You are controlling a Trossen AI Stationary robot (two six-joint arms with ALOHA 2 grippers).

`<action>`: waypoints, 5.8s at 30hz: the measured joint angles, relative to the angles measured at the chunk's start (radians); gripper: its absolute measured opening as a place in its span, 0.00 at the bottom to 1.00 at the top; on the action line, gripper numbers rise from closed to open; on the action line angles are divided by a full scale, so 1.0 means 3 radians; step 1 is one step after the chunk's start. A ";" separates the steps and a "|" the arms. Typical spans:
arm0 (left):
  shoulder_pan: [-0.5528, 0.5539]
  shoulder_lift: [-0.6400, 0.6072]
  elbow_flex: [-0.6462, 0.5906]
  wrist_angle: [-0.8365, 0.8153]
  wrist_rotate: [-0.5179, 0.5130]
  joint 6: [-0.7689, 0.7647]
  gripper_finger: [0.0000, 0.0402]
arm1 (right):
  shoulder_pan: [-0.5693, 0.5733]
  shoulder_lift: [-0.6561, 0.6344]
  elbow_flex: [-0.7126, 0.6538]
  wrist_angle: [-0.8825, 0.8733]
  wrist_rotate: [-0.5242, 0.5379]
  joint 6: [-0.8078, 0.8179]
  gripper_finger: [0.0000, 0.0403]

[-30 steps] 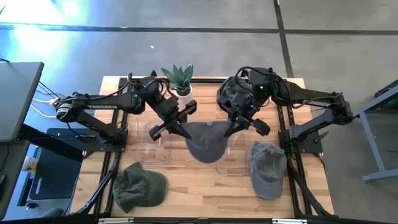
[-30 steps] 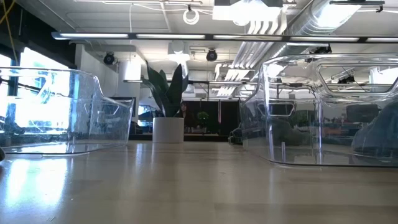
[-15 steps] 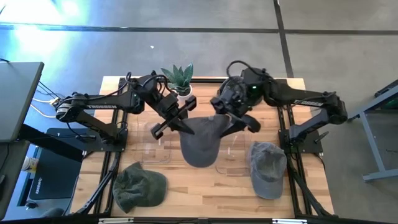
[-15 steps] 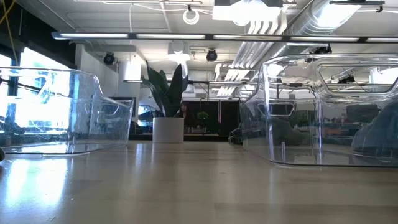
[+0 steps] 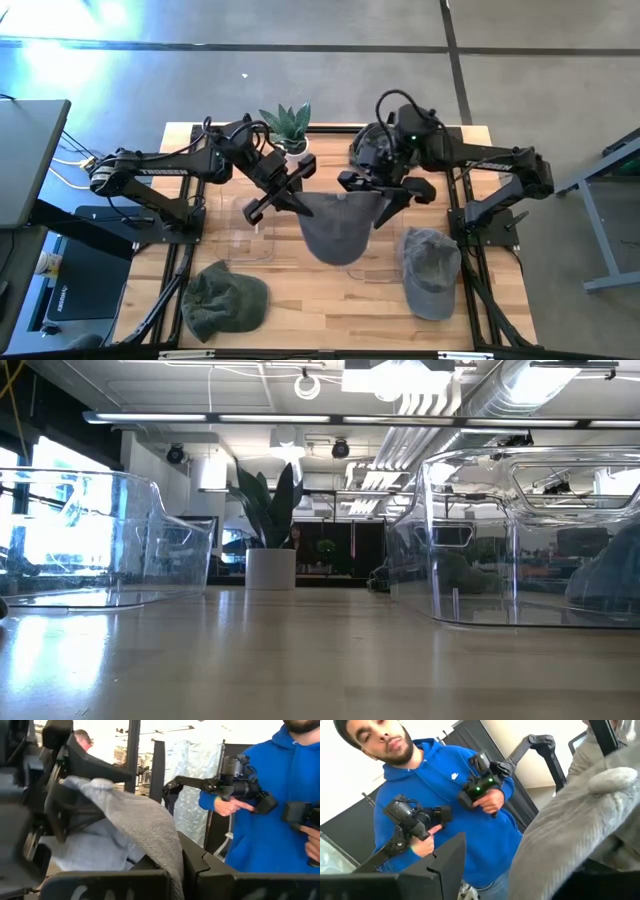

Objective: Pick & Place hat
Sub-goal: Put the gray cap into the right transparent bin

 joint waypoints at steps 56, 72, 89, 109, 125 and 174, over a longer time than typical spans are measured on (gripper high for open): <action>-0.0001 0.1924 0.0406 0.0646 -0.0611 0.1131 0.00 | -0.0127 -0.1412 -0.1831 -0.3496 0.2014 -0.1733 0.01; 0.0026 0.2146 0.0702 -0.0406 -0.1170 0.1319 0.05 | -0.0129 -0.1417 -0.1976 -0.3494 0.2657 -0.1674 0.02; 0.0171 0.2092 0.0711 -0.0673 -0.0908 0.1425 0.40 | -0.0130 -0.1426 -0.1976 -0.3444 0.2597 -0.1661 0.29; 0.0306 0.2090 0.0708 -0.0644 -0.0139 0.1735 0.01 | -0.0419 -0.1325 -0.1976 -0.2673 0.2031 -0.1966 0.44; 0.0305 0.2090 0.0707 -0.0413 0.0173 0.1609 0.00 | -0.0664 -0.1371 -0.1974 -0.2594 0.1420 -0.1766 0.47; 0.0650 0.1700 0.1040 -0.1749 -0.0070 0.1138 0.48 | -0.0927 -0.1117 -0.1975 -0.2593 0.1972 -0.3282 0.17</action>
